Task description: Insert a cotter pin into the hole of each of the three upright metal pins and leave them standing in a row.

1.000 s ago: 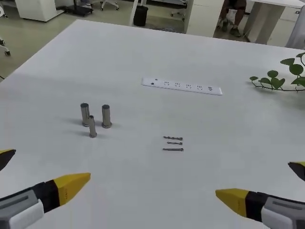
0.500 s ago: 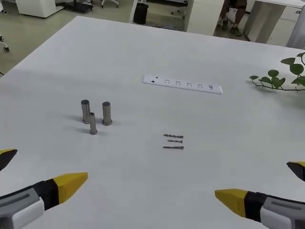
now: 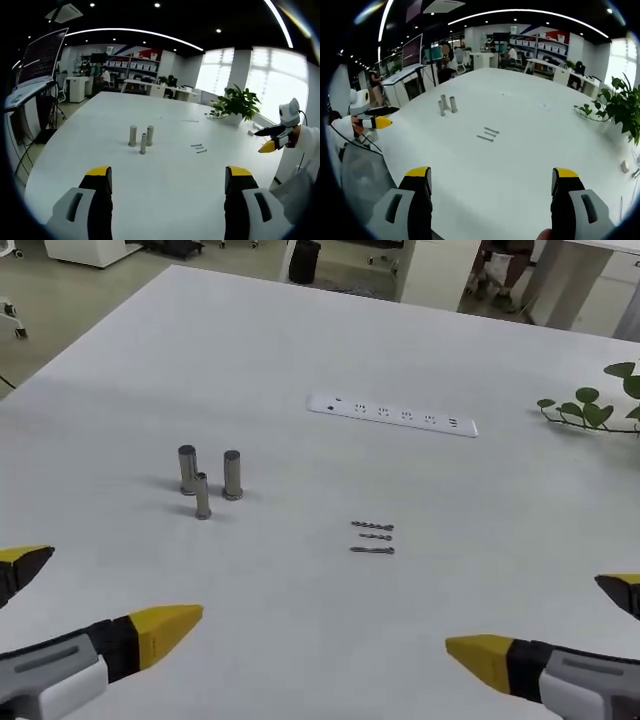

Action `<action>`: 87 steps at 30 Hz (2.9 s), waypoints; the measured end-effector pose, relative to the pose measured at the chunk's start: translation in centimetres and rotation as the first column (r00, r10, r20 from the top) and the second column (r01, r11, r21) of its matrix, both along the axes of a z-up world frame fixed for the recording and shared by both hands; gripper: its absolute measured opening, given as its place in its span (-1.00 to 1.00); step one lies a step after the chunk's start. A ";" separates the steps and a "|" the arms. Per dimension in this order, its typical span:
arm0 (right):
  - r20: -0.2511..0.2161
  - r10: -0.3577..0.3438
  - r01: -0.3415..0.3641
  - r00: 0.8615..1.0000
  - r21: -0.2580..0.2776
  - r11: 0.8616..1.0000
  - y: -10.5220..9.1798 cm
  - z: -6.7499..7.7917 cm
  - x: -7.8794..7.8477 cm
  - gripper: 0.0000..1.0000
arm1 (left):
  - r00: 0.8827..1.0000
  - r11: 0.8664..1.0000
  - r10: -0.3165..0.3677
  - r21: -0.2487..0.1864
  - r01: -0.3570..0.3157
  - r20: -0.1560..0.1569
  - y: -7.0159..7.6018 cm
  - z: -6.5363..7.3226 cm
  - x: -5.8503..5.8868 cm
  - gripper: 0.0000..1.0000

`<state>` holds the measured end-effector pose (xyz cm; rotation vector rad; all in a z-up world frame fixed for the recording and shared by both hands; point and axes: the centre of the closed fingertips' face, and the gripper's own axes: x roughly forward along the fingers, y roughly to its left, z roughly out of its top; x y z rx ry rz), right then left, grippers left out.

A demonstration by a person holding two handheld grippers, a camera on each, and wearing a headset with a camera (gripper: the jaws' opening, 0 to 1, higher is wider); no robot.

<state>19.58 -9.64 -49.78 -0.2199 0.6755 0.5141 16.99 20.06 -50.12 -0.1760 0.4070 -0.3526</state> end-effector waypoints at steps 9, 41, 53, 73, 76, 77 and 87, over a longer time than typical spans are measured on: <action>-0.007 0.004 -0.004 1.000 -0.003 1.000 0.3 -0.2 0.4 0.97 | 1.000 1.000 -0.012 0.022 0.012 0.005 0.0 0.0 0.8 0.89; -0.030 -0.076 0.075 0.997 -0.005 0.997 -0.8 -1.5 1.0 0.97 | 0.992 0.990 -0.121 0.066 0.123 -0.036 0.8 -1.6 9.2 0.32; -0.046 -0.079 0.078 0.996 -0.016 0.997 -0.7 -1.9 0.9 0.97 | 0.986 0.982 -0.168 0.086 0.169 -0.016 0.6 -1.8 12.9 0.14; -0.059 -0.088 0.085 0.994 -0.045 0.995 -1.0 -2.2 0.8 0.97 | 0.978 0.972 -0.202 0.112 0.207 -0.062 0.2 -5.3 15.5 -0.37; -0.064 -0.082 0.079 0.995 -0.050 0.996 -0.8 -2.3 0.8 0.97 | 0.978 0.973 -0.198 0.108 0.205 -0.070 0.3 -5.8 15.8 -0.45; -0.065 -0.081 0.078 0.995 -0.050 0.996 -0.8 -2.3 0.8 0.97 | 0.977 0.971 -0.202 0.112 0.209 -0.071 0.2 -5.9 15.9 -0.48; -0.086 -0.056 0.052 0.995 -0.048 0.997 0.2 -2.7 0.9 0.97 | 0.976 0.971 -0.193 0.124 0.205 -0.096 0.2 -6.9 16.4 -0.67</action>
